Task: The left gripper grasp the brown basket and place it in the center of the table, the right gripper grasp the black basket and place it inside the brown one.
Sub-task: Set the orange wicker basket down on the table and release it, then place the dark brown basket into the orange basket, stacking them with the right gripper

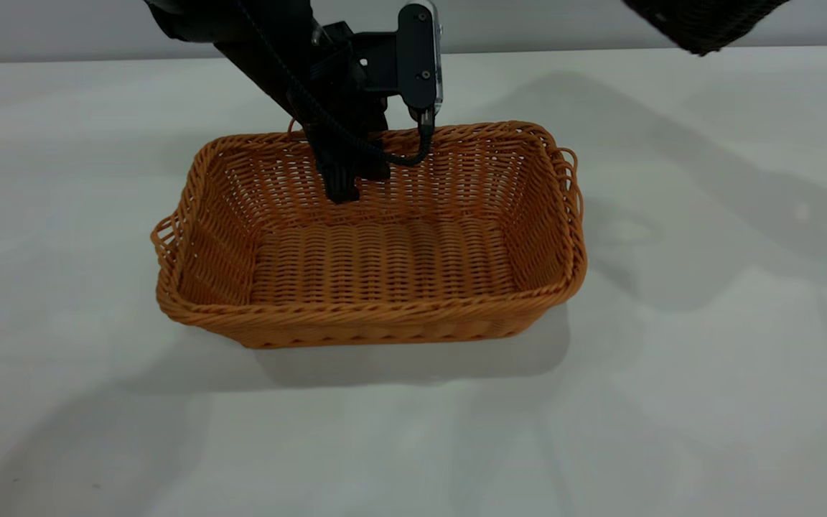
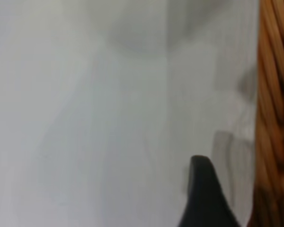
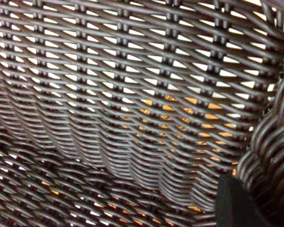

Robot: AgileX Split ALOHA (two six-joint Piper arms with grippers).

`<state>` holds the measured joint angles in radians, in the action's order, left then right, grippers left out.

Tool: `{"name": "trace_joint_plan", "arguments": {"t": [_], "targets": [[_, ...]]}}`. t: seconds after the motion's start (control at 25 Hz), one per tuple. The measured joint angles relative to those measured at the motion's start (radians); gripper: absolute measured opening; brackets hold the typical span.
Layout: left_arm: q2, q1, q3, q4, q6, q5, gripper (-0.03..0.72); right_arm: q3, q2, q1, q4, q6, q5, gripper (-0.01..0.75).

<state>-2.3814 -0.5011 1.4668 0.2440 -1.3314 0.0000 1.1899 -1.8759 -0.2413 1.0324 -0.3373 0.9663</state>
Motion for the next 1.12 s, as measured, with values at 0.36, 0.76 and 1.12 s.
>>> {"name": "trace_joint_plan", "arguments": {"t": [0.36, 0.76, 1.12], "targets": [[0.292, -0.001, 0.000, 0.000, 0.009, 0.255, 0.428, 0.000, 0.000, -0.027, 0.012, 0.000, 0.011, 0.128], [0.857, -0.001, 0.000, -0.011, 0.082, 0.638, 0.428, 0.002, 0.000, 0.120, -0.020, -0.008, 0.008, 0.127], [1.149, -0.001, 0.000, -0.027, 0.084, 0.662, 0.428, 0.044, -0.109, 0.481, -0.183, 0.038, -0.071, 0.127]]}}
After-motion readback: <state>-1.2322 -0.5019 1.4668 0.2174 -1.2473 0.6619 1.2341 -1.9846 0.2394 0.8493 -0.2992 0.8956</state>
